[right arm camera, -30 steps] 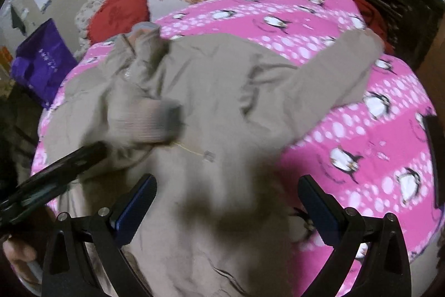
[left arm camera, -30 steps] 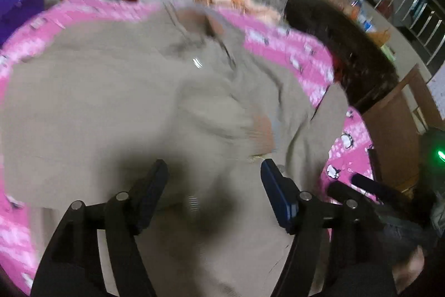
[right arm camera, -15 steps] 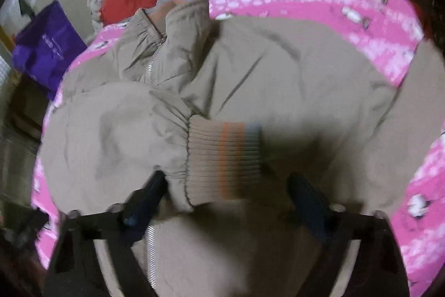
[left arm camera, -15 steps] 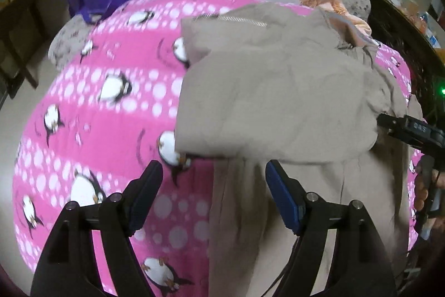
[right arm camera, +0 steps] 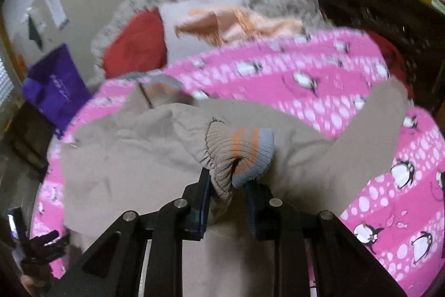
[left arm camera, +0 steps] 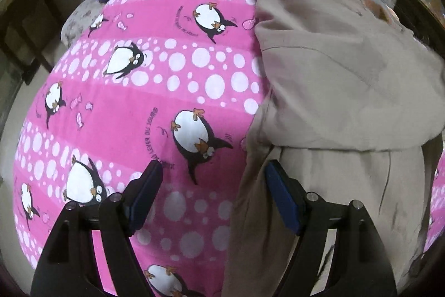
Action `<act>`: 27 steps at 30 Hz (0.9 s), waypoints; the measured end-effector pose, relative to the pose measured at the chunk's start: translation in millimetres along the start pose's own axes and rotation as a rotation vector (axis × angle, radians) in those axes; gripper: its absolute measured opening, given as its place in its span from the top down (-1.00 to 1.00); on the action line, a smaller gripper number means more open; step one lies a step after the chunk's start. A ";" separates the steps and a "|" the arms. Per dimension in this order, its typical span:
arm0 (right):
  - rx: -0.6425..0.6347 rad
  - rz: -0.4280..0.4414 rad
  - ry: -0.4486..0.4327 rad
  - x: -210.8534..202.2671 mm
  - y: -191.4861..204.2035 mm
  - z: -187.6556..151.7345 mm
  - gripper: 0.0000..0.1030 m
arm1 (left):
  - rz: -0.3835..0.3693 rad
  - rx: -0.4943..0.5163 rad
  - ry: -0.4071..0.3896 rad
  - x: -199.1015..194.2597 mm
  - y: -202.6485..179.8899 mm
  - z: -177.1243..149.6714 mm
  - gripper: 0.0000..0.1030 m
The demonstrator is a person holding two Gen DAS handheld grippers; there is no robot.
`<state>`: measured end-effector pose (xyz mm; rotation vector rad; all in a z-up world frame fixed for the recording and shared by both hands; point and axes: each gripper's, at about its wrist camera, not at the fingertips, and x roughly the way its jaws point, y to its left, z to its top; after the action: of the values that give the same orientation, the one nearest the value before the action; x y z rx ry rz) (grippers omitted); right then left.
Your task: Fold large clothes
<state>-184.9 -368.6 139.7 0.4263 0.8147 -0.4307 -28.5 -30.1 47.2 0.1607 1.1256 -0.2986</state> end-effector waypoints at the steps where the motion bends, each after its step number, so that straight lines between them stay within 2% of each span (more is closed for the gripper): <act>1: 0.001 -0.003 0.045 11.9 -1.5 -3.3 0.54 | -0.003 -0.005 -0.009 -4.0 -0.8 1.5 -0.48; 2: 0.004 0.001 0.110 24.7 -2.1 -7.5 0.38 | -0.010 -0.006 -0.022 -9.6 -2.0 3.9 -0.48; 3: 0.013 0.006 0.137 27.7 -5.1 -9.3 0.09 | -0.019 -0.003 -0.041 -15.8 -4.2 7.8 -0.48; 4: 0.036 0.008 0.162 28.9 -7.8 -12.0 0.00 | -0.034 0.001 -0.068 -25.0 -6.2 11.0 -0.48; 8: 0.091 -0.002 0.080 7.9 -19.5 -10.1 -0.22 | -0.081 -0.006 -0.115 -39.3 -14.2 25.1 -0.48; 10: 0.077 -0.004 0.068 3.4 -14.6 -10.0 -0.22 | -0.098 -0.029 -0.118 -33.7 -17.6 38.4 -0.48; 12: 0.024 0.048 0.092 5.6 -1.3 -11.3 -0.19 | -0.092 -0.049 -0.131 -23.8 -21.8 51.9 -0.48; 14: -0.039 0.064 0.111 9.9 15.5 -15.2 -0.18 | -0.053 -0.062 -0.116 -9.7 -26.8 64.9 -0.48; 18: -0.108 0.028 0.097 27.4 32.3 -12.9 -0.18 | 0.062 -0.076 -0.079 23.4 -27.1 79.1 -0.48; 20: -0.121 -0.031 0.127 51.2 33.4 -7.4 -0.17 | 0.093 -0.069 -0.043 40.0 -24.3 83.5 -0.50; 24: -0.142 -0.131 0.198 91.2 23.7 2.3 -0.08 | 0.079 -0.079 -0.049 32.0 -20.7 83.9 -0.51; 27: -0.145 -0.116 0.172 76.3 24.1 4.2 -0.14 | 0.069 -0.065 -0.086 14.7 -20.3 83.1 -0.50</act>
<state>-123.2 -366.2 88.5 0.2845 1.0340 -0.4432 42.6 -74.5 69.6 0.1275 1.0405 -0.2050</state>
